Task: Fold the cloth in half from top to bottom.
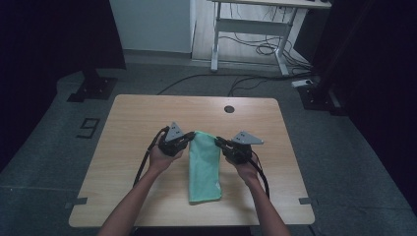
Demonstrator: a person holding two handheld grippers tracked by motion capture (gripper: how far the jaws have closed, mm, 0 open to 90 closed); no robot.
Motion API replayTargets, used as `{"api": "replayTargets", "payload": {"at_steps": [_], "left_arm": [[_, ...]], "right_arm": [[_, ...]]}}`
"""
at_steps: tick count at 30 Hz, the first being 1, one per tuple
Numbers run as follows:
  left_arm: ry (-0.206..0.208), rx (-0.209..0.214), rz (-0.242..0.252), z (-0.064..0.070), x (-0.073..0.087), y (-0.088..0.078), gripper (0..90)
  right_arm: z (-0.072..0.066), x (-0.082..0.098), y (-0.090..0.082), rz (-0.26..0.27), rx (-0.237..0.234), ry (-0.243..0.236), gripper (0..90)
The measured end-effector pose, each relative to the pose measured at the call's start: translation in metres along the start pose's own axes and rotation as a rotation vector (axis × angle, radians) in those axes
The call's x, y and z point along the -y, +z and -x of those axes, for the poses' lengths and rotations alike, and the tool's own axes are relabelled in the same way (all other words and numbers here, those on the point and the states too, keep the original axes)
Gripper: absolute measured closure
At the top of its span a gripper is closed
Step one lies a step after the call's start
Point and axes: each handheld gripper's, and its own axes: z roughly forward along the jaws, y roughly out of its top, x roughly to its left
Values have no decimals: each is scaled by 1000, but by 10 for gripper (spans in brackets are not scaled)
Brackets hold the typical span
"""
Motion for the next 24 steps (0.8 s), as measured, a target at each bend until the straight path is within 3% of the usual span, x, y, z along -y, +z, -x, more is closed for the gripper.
{"api": "replayTargets", "payload": {"at_steps": [4,7,13,18,24], "left_arm": [[-10,12,-46,7,15,1,879],[-36,10,-92,9,22,10,879],[-100,33,-122,0,24,25,878],[-114,23,-191,-3,28,41,877],[-123,31,-221,-4,31,51,875]], "right_arm": [[-8,9,-2,-53,-28,-16,822],[-7,14,4,-104,-16,10,820],[8,19,17,-156,10,102,815],[19,24,33,-218,53,124,799],[33,36,48,-274,78,152,796]]}}
